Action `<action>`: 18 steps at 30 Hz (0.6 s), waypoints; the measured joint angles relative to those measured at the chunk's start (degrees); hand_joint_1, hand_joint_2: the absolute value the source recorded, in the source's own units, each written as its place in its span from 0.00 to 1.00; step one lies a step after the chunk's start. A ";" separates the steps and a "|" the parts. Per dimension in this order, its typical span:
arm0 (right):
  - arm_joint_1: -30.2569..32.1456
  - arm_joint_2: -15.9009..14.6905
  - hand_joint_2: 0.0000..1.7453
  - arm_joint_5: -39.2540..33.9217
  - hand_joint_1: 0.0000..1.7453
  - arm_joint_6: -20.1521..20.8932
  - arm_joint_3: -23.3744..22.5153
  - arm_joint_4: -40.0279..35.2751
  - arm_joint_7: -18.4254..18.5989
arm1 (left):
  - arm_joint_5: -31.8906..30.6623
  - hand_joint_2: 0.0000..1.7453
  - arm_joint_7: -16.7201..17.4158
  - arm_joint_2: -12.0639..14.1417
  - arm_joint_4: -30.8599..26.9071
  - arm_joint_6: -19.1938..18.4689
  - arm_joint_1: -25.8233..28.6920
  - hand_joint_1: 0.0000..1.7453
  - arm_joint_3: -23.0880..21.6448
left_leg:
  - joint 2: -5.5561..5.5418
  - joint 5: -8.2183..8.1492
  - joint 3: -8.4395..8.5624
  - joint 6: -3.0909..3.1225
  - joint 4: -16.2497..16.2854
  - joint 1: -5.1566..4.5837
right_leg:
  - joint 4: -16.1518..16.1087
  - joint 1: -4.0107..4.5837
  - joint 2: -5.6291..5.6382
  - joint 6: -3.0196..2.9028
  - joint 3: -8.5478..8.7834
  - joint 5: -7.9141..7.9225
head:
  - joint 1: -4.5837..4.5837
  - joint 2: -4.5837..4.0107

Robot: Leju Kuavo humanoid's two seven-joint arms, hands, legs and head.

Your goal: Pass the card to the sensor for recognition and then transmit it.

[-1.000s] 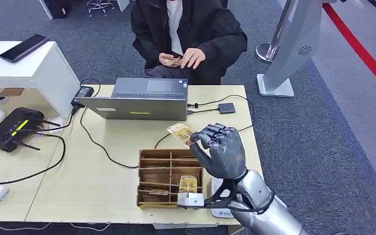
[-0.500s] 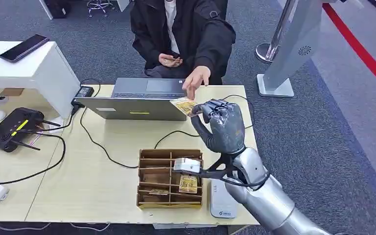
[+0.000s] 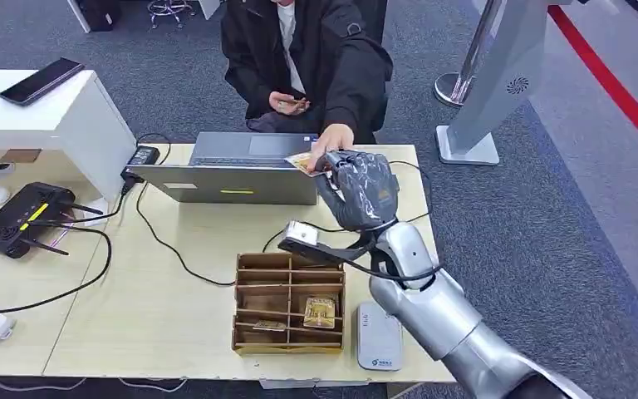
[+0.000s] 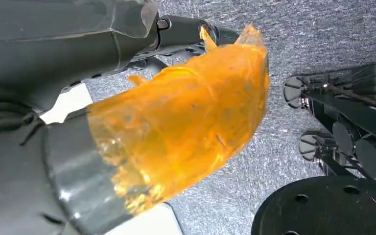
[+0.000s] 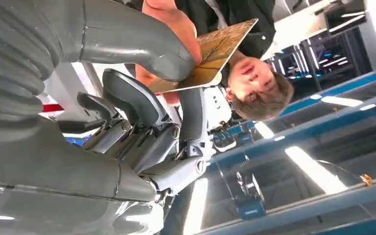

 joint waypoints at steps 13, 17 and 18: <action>-2.12 1.23 0.00 -0.63 0.00 2.95 0.39 3.15 2.19 | -0.11 0.00 0.20 0.00 0.00 0.42 -0.02 0.00 0.35 | 0.00 0.00 0.00 0.00 0.00 0.00 | 0.01 0.00 0.00 0.00 -0.01 0.00 | 0.02 0.00; -2.18 1.55 0.00 -0.68 0.00 3.02 0.55 3.41 2.25 | -0.11 0.00 0.24 -0.13 0.00 0.50 -0.01 0.00 0.61 | 0.00 0.00 0.00 0.00 0.00 0.00 | 0.01 0.00 0.00 0.00 -0.01 0.00 | 0.00 0.00; -2.18 1.60 0.00 -0.68 0.00 2.99 0.59 3.48 2.25 | -0.11 0.00 0.24 -0.15 0.00 0.50 -0.01 0.00 0.66 | 0.00 0.00 0.00 0.00 0.00 0.00 | 0.01 0.00 0.00 0.00 -0.01 0.00 | 0.02 0.00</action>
